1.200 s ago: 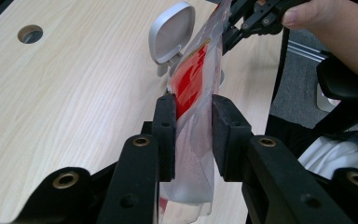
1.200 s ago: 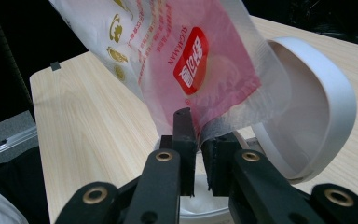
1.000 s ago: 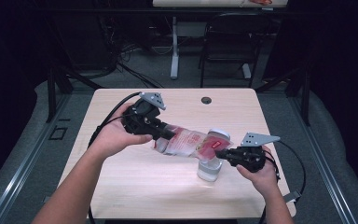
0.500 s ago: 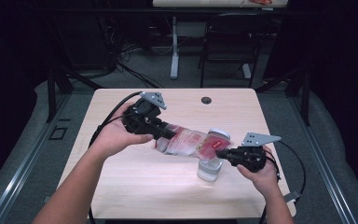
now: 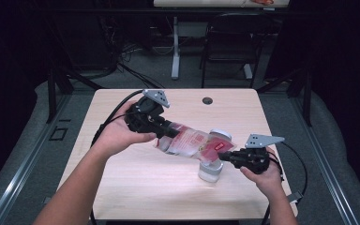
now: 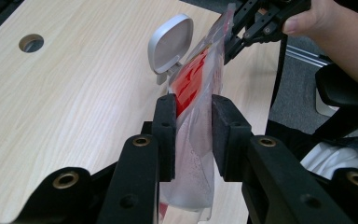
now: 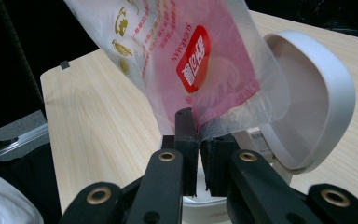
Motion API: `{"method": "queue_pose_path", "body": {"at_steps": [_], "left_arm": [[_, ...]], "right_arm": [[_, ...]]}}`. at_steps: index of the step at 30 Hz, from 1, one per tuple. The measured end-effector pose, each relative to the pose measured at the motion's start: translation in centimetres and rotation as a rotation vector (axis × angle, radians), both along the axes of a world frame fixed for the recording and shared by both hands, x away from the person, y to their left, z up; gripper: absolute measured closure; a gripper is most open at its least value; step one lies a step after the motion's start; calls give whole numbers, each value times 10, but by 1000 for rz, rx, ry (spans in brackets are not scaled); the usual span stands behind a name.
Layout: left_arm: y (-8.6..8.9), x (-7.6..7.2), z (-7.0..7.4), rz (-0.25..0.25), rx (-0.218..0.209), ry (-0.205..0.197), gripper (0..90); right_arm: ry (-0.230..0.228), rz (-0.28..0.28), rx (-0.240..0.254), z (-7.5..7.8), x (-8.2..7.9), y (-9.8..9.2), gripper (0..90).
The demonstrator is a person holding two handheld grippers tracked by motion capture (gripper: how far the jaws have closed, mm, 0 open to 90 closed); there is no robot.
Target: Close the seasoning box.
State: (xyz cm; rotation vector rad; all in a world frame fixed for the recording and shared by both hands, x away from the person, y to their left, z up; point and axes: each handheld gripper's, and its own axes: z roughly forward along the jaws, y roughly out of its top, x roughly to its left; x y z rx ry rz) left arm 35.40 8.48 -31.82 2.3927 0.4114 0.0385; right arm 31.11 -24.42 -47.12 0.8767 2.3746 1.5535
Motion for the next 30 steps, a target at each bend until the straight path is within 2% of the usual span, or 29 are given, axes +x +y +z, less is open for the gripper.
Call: {"method": "queue_pose_path", "body": {"at_steps": [13, 18, 23, 30], "left_arm": [[-5, 1, -4, -4, 1, 4, 732], [-6, 1, -4, -8, -2, 3, 732], [-6, -3, 0, -8, 6, -12, 732], [0, -5, 5, 6, 5, -22, 732]], "right_arm": [[-3, -19, -6, 3, -3, -9, 866], [-7, -32, 6, 3, -2, -10, 866], [-13, -41, 12, 3, 1, -8, 866], [-7, -12, 9, 1, 5, 1, 866]]}}
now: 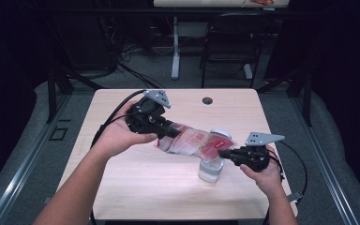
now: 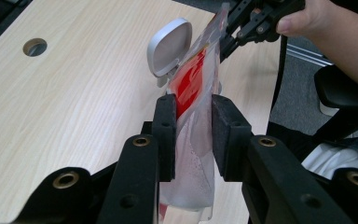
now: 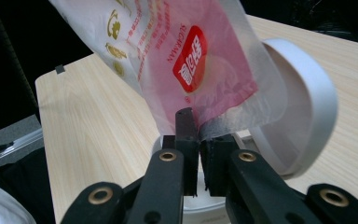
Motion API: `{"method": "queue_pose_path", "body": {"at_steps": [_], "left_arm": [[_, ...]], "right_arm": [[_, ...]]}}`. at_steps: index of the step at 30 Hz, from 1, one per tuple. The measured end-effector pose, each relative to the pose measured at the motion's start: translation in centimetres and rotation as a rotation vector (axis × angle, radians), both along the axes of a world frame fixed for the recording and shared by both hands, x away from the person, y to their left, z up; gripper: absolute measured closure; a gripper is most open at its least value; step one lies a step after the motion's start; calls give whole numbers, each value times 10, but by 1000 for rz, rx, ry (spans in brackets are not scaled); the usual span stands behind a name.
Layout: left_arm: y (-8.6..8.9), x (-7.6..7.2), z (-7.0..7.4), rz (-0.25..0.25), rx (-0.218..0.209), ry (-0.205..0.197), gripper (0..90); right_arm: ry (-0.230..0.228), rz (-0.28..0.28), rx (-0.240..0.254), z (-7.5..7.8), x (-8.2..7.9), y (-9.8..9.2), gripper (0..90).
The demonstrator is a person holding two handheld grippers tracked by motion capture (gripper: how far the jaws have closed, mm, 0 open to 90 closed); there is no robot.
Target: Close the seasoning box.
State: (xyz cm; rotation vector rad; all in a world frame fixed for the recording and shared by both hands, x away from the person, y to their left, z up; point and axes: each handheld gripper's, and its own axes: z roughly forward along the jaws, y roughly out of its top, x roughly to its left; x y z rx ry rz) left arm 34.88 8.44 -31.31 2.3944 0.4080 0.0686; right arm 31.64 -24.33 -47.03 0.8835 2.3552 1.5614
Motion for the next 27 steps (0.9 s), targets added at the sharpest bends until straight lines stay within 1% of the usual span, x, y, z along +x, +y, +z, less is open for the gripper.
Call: {"method": "queue_pose_path", "body": {"at_steps": [1, 4, 7, 13, 21, 25, 27], "left_arm": [[0, 0, 0, 2, -1, 0, 731], [2, 1, 0, 6, -3, 3, 732], [2, 2, 0, 8, -9, 6, 732], [0, 4, -1, 4, -16, 11, 731], [-9, 4, -3, -14, -17, 8, 730], [-12, 5, -4, -13, -18, 10, 730], [-13, 5, -4, -13, -19, 10, 730]], "right_arm": [[2, 7, -9, 0, 0, 1, 866], [10, 21, -16, -1, 0, 4, 869], [14, 31, -11, -1, 0, 3, 874], [13, 32, -16, 1, -4, -1, 877], [9, -6, -14, 2, -7, -10, 877], [8, -24, -10, 2, -7, -13, 878], [0, -41, -7, 2, -7, -14, 879]]}}
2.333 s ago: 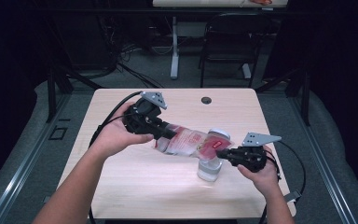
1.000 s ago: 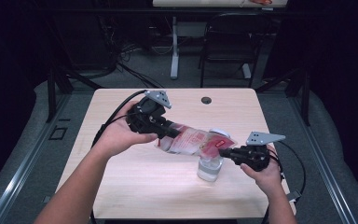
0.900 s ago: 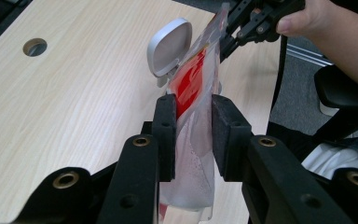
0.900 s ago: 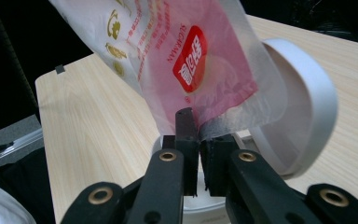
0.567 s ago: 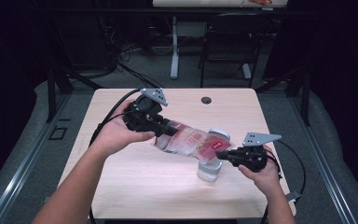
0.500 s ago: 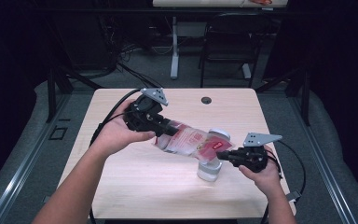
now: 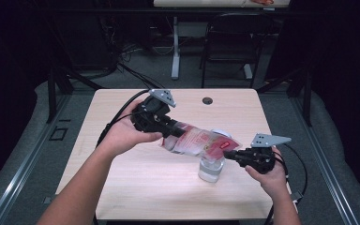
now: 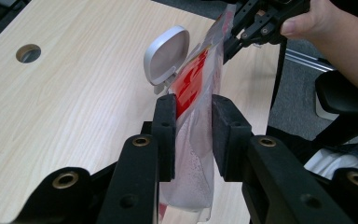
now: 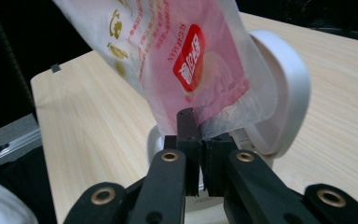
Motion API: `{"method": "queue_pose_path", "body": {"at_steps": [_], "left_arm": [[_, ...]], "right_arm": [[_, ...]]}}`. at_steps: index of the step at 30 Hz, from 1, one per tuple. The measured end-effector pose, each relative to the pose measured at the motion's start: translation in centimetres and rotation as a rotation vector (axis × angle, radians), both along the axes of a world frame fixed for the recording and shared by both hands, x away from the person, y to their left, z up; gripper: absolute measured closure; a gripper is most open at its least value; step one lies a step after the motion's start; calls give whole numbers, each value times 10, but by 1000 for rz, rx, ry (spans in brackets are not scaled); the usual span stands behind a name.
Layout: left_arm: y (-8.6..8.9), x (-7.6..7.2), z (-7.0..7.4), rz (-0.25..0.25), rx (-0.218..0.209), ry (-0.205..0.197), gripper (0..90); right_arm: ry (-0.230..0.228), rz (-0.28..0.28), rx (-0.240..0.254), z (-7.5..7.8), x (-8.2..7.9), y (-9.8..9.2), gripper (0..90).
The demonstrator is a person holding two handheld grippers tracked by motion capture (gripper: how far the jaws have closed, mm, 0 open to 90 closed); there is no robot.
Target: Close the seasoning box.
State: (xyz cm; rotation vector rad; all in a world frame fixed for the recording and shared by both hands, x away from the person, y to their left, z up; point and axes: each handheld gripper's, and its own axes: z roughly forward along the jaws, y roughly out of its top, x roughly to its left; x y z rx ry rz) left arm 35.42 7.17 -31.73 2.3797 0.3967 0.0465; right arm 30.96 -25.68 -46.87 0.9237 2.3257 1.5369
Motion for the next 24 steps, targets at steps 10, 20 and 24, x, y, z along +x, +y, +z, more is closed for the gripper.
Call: {"method": "queue_pose_path", "body": {"at_steps": [10, 20, 24], "left_arm": [[1, -2, 3, 7, -2, -14, 729], [9, -3, 4, 25, -8, -14, 727], [11, -3, 5, 29, -15, -11, 726]], "right_arm": [[-7, -28, 15, -1, 5, 2, 880], [-4, -4, 1, -2, 9, 11, 877], [4, 17, 2, -2, 9, 13, 881]]}}
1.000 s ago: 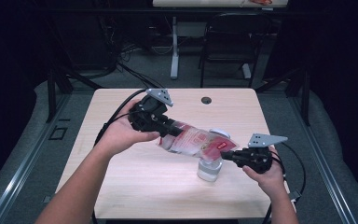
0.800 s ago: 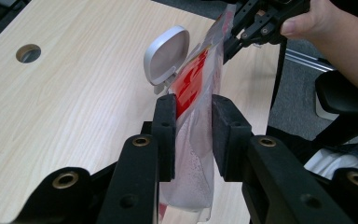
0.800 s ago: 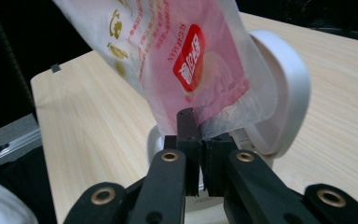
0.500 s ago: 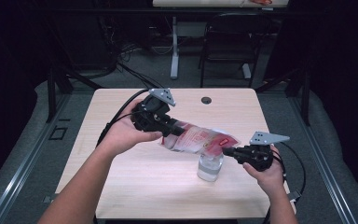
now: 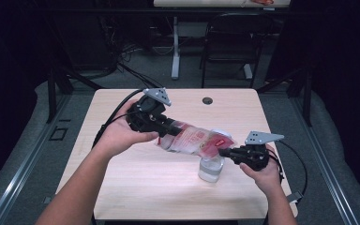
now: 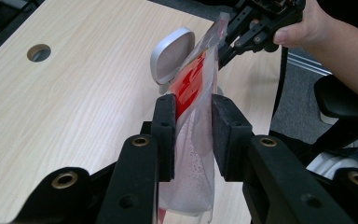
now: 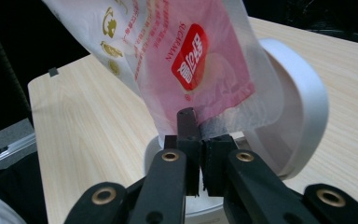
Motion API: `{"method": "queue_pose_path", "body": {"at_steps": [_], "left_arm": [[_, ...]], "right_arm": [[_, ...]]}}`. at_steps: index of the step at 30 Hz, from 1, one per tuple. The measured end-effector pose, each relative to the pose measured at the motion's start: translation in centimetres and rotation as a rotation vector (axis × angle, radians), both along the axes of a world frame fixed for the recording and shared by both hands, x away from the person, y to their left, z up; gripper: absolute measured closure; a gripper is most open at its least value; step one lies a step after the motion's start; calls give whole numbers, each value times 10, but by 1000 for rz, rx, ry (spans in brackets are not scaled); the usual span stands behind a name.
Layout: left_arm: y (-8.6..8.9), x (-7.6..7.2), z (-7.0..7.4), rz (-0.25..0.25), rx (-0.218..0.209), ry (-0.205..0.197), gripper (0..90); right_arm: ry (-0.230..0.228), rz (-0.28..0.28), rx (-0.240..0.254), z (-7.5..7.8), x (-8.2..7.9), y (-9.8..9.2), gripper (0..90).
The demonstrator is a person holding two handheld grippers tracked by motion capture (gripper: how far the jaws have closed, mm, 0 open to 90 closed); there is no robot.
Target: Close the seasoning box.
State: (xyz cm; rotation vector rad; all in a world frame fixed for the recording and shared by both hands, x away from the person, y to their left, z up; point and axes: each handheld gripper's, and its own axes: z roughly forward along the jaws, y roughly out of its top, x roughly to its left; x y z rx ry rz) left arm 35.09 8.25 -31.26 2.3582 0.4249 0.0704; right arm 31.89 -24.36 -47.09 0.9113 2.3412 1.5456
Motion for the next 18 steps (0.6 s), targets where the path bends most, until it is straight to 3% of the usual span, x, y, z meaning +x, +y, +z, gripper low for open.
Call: {"method": "queue_pose_path", "body": {"at_steps": [18], "left_arm": [[1, 0, -3, 20, -7, 19, 721]], "right_arm": [[23, 59, -9, 4, -6, -5, 895]]}}
